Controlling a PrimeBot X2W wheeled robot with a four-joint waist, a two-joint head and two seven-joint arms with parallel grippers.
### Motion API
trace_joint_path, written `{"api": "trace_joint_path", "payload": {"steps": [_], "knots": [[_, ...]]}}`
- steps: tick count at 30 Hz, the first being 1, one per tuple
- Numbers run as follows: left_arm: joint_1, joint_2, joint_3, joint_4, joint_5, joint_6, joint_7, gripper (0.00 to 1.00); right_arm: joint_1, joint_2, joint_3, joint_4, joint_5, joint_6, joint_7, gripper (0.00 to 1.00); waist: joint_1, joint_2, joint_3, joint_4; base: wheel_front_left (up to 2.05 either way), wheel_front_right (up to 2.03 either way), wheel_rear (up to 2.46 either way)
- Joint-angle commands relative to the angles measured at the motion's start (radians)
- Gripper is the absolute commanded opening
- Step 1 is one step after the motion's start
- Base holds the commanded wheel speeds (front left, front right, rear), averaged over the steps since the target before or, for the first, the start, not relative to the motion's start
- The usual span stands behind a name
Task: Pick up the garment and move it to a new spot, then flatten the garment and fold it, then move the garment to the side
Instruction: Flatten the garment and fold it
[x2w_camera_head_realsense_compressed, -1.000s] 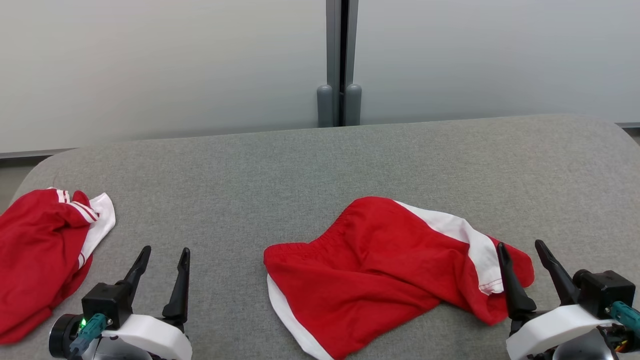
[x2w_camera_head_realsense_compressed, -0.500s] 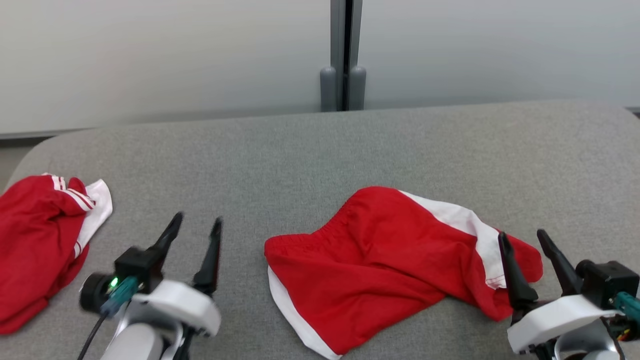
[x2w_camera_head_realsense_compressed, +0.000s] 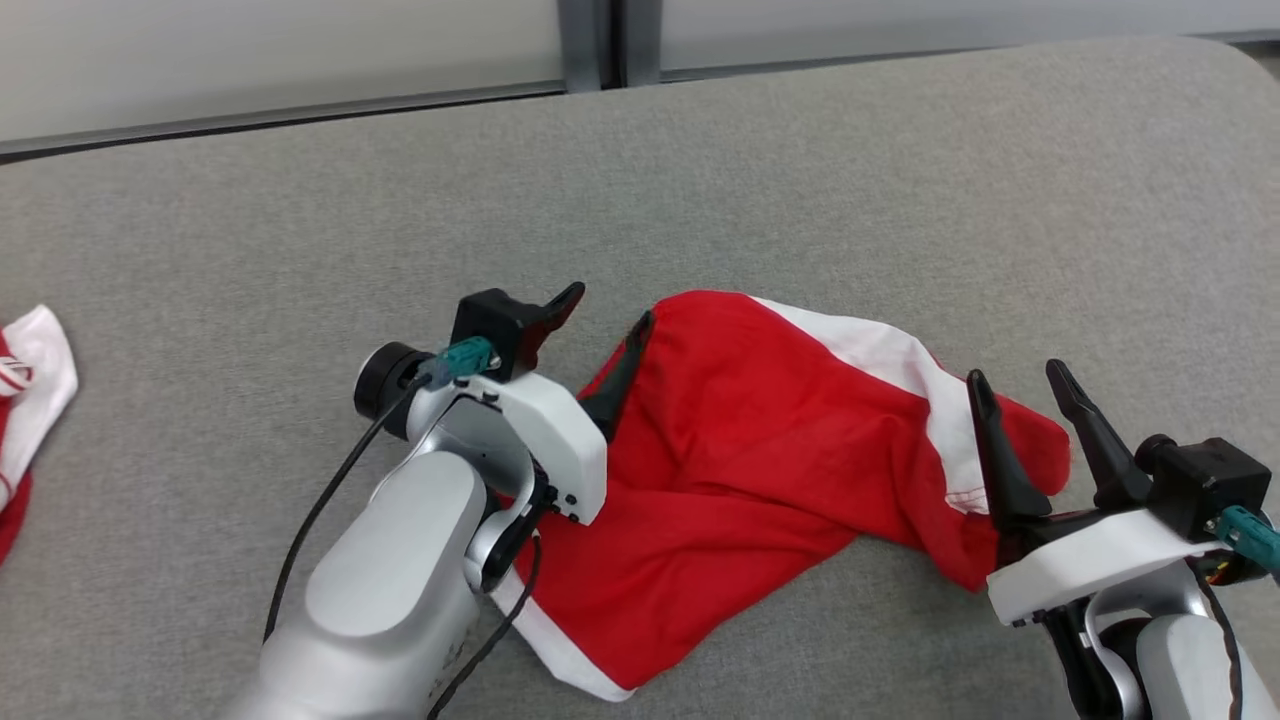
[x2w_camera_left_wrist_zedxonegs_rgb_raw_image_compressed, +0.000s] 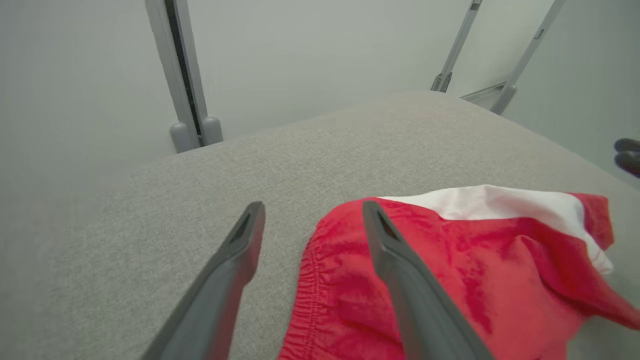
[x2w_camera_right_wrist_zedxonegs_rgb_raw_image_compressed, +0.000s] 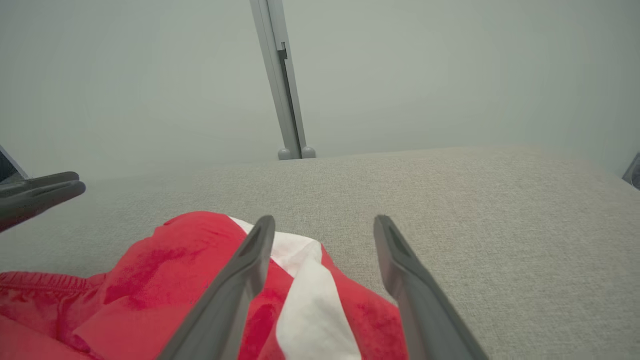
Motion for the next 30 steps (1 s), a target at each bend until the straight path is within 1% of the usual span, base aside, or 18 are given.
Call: {"api": "trace_joint_path", "payload": {"steps": [1,9,10,11,12,15,16,17,22,26,30], "knots": [[-0.048,-0.007,-0.012,0.051,-0.020,-0.015,0.018,1.00,-0.019,-0.005,0.003,0.011,0.011,0.000,-0.016,1.00,0.0000,0.0000,0.047,-0.049,0.00,0.00,0.00],[-0.190,-0.030,-0.047,0.302,-0.120,-0.045,0.119,1.00,-0.068,0.002,0.025,0.063,0.031,0.000,-0.055,1.00,0.0000,0.0000,0.087,-0.114,0.00,0.00,0.00],[-0.208,-0.031,-0.062,0.349,-0.154,-0.053,0.148,0.75,-0.072,0.004,0.028,0.075,0.036,0.000,-0.064,1.00,0.0000,0.0000,0.091,-0.126,0.00,0.00,0.00],[-0.216,-0.031,-0.075,0.360,-0.168,-0.057,0.161,0.29,-0.075,0.006,0.028,0.082,0.039,0.000,-0.068,1.00,0.0000,0.0000,0.092,-0.130,0.00,0.00,0.00],[-0.222,-0.031,-0.089,0.369,-0.183,-0.060,0.170,0.00,-0.078,0.007,0.028,0.088,0.040,0.000,-0.072,1.00,0.0000,0.0000,0.092,-0.133,0.00,0.00,0.00],[-0.245,-0.030,-0.123,0.380,-0.194,-0.063,0.139,0.00,-0.085,0.008,0.025,0.101,0.046,0.000,-0.082,1.00,0.0000,0.0000,0.095,-0.138,0.00,0.00,0.00],[-0.251,-0.030,-0.128,0.381,-0.193,-0.059,0.116,0.00,-0.086,0.008,0.024,0.105,0.047,0.000,-0.086,1.00,0.0000,0.0000,0.095,-0.138,0.00,0.00,0.00],[-0.251,-0.030,-0.128,0.381,-0.193,-0.059,0.116,0.00,-0.086,0.008,0.024,0.105,0.047,0.000,-0.086,1.00,0.0000,0.0000,0.095,-0.138,0.00,0.00,0.00],[-0.287,-0.030,-0.150,0.367,-0.158,-0.026,0.003,0.00,-0.080,0.004,0.003,0.118,0.045,0.000,-0.093,1.00,0.0000,0.0000,0.086,-0.115,0.00,0.00,0.00],[-0.300,-0.020,-0.164,0.306,-0.119,0.004,-0.072,0.00,-0.069,0.000,-0.016,0.119,0.045,0.000,-0.087,1.00,0.0000,0.0000,0.072,-0.076,0.00,0.00,0.00],[-0.253,0.020,-0.185,0.181,-0.072,0.050,-0.114,0.00,-0.059,-0.001,-0.033,0.109,0.043,0.000,-0.079,1.00,0.0000,0.0000,0.058,-0.028,0.00,0.00,0.00]]}}
